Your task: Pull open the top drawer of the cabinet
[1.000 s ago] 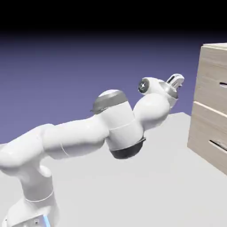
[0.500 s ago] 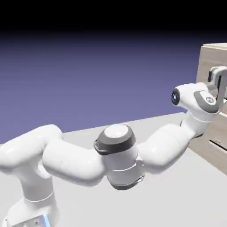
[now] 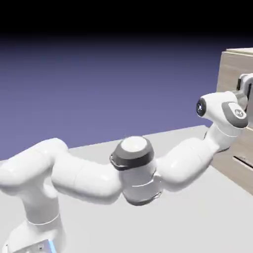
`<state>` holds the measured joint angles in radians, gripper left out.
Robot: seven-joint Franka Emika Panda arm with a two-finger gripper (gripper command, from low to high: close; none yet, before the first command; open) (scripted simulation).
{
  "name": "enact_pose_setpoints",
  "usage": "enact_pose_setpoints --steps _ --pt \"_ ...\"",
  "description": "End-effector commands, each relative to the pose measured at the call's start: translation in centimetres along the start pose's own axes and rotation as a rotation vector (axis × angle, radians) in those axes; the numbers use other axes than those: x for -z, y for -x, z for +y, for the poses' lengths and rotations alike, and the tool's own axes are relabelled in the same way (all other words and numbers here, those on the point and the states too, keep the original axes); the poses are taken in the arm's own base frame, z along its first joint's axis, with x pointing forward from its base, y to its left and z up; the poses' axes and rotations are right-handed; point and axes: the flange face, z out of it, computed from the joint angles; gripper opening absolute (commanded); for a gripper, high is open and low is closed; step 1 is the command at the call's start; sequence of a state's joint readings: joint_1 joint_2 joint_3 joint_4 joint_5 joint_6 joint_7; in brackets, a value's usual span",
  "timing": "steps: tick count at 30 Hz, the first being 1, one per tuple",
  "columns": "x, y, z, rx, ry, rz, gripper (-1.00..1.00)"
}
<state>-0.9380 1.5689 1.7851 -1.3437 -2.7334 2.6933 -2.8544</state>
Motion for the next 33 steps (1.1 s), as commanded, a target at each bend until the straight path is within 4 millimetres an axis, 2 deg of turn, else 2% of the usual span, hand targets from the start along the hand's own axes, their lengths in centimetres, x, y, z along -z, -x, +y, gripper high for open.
enact_pose_setpoints --steps 1,13,21,29,30,31,32,33 --pt "0.6 0.0 0.0 0.000 0.000 0.001 -1.00" --pt "9.4 0.0 0.0 0.000 0.000 0.001 -1.00" --pt "16.9 0.0 0.0 0.000 0.000 0.001 -1.00" --pt "25.6 0.0 0.0 0.000 0.000 0.001 -1.00" --pt "25.7 0.0 0.0 0.000 0.000 0.001 -1.00" --pt "25.7 0.0 0.0 0.000 0.000 0.001 1.00" --pt "25.7 0.0 0.0 0.000 0.000 0.001 1.00" --pt "26.9 0.0 -0.1 -0.001 0.000 0.000 1.00"
